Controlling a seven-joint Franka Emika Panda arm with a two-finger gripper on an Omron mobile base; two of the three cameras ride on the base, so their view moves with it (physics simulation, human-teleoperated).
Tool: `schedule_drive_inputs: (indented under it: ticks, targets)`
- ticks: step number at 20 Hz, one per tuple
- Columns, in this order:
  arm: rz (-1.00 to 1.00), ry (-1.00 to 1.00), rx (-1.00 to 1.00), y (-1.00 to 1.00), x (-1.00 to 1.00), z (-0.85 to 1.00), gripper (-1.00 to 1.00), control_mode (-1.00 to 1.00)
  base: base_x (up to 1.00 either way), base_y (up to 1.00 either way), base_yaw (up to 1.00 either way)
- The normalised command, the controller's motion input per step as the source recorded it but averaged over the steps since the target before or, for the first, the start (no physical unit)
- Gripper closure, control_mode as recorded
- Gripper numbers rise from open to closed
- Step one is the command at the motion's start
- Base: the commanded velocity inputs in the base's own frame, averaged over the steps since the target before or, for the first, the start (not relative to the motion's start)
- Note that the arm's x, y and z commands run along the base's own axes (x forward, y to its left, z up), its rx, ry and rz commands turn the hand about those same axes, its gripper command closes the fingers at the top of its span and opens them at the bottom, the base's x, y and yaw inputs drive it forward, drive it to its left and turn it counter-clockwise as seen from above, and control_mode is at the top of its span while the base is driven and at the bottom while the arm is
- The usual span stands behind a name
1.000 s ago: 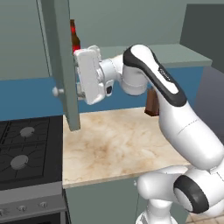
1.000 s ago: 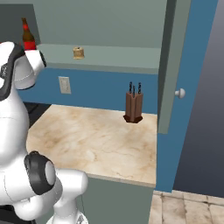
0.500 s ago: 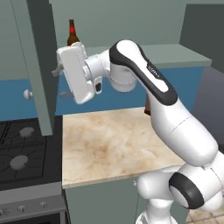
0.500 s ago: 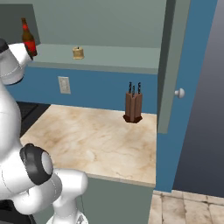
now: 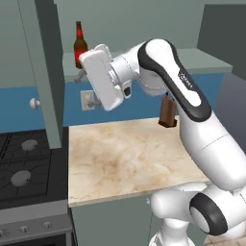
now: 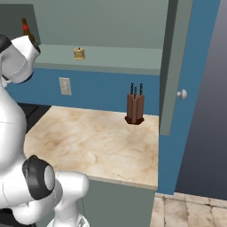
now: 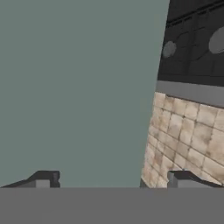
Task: Get the candle and the beer from the cabinet and move them to the dining counter.
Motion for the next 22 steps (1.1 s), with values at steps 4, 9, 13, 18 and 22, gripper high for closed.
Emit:
schedule_drive_inputs:
  ticks: [4, 9, 13, 18, 22]
  targets:
    - [-0.11, -0.25, -0.17, -0.8, -0.14, 0.0, -1.0, -1.0, 0.0, 0.0, 0.0]
    - [-0.15, -0.25, -0.19, -0.74, -0.02, 0.0, -1.0, -1.0, 0.0, 0.0, 0.0]
    - [-0.17, -0.24, -0.25, -0.71, 0.0, 0.0, -1.0, -1.0, 0.0, 0.0, 0.0]
    - [-0.14, -0.24, -0.27, -0.62, 0.0, 0.0, -1.0, -1.0, 0.0, 0.0, 0.0]
    - [-0.13, -0.29, -0.28, -0.51, 0.02, 0.01, -1.0, -1.0, 0.0, 0.0, 0.0]
